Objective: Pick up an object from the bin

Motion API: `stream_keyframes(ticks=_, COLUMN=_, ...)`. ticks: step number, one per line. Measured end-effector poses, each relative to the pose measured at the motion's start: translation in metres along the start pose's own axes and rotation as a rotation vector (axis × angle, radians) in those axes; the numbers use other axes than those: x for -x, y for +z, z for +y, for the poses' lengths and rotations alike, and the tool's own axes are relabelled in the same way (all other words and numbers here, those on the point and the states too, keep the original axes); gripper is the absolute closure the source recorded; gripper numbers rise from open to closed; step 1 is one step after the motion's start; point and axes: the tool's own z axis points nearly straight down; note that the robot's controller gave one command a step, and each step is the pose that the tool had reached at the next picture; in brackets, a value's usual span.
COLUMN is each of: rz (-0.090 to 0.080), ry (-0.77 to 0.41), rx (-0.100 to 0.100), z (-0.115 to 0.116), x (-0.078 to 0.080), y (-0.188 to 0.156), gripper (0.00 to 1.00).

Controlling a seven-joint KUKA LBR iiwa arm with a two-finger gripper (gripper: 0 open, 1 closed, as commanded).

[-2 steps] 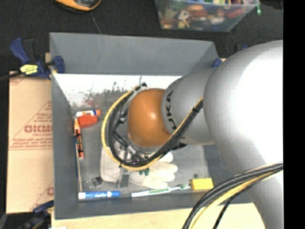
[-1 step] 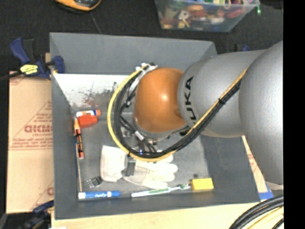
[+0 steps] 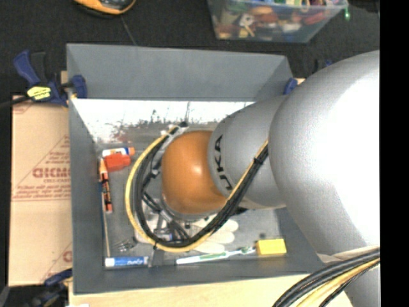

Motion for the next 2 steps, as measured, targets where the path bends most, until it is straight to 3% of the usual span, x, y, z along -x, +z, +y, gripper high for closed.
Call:
stream_keyframes(ticks=1, rz=-0.034, ry=0.04, rx=0.007, z=0.005, x=-0.009, y=0.028, gripper=0.0)
stream_keyframes(ticks=2, rz=-0.019, ry=-0.114, rx=0.003, z=0.045, x=-0.004, y=0.028, gripper=1.0)
